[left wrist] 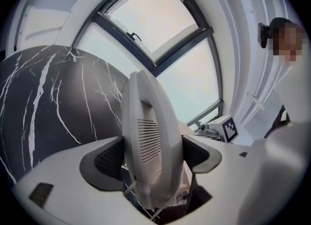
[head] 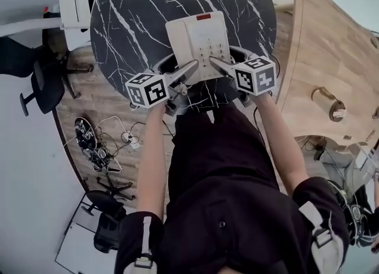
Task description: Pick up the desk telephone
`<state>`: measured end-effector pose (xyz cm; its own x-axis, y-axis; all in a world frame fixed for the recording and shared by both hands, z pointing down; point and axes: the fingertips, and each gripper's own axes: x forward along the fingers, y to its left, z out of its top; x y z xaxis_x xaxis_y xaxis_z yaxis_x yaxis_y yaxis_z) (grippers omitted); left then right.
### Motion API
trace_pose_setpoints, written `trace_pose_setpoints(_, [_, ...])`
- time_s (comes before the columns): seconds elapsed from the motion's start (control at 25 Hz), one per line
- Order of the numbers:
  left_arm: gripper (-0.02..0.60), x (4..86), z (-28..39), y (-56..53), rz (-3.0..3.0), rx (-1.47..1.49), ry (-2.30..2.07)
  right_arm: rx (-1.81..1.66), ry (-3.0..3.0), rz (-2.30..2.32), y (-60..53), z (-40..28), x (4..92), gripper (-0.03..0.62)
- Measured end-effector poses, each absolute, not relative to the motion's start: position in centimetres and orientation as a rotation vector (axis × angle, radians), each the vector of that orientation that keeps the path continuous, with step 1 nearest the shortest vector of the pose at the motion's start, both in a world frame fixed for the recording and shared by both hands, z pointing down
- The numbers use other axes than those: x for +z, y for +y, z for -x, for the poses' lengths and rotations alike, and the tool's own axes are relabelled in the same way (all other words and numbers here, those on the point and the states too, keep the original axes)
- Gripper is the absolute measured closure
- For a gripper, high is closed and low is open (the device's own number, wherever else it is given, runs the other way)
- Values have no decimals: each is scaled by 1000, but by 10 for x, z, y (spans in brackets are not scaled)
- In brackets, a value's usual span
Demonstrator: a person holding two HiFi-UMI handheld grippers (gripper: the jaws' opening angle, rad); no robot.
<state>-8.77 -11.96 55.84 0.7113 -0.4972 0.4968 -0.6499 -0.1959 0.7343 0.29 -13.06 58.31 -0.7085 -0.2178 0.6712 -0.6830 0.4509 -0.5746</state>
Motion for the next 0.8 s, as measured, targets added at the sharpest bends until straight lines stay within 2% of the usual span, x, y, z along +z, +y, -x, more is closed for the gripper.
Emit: trace_pose_setpoints(0.8, [198,428,104,-191,-2118,101,-1081,980,-2494,-800,-211,15,460,287])
